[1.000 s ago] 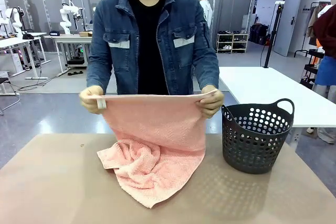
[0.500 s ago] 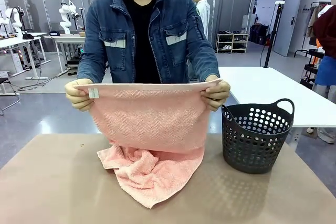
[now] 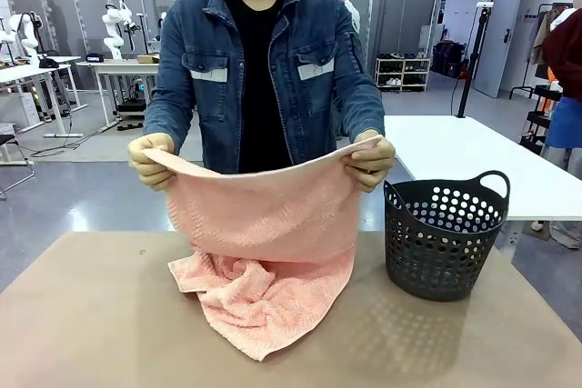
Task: Fold the towel.
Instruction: Grab the top end of the 100 cm Hotel Towel extended by the human.
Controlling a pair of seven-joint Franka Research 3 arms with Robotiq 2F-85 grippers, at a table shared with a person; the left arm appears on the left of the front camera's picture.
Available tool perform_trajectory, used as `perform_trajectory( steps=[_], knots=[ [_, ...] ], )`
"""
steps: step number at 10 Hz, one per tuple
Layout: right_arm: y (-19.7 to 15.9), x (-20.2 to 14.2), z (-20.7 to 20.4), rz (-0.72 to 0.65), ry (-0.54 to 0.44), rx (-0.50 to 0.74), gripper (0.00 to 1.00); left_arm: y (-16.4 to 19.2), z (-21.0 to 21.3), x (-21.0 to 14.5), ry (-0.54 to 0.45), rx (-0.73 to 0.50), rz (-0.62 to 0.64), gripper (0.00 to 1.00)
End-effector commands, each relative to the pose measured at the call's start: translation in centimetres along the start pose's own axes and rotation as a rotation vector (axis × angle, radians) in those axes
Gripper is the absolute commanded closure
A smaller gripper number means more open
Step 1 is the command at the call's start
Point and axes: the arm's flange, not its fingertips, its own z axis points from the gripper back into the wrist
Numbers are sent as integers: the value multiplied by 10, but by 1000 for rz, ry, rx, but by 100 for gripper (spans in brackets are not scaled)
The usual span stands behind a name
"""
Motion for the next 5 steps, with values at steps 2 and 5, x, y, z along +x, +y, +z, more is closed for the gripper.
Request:
perform_trajectory(
  steps=[2,5],
  knots=[
    [92,44,-12,470,118,-236,0,-88,-14,25,144,260,-393,0],
    [179,73,-41,852,225,-331,0,-174,-61,35,250,421,-790,0]
  ],
)
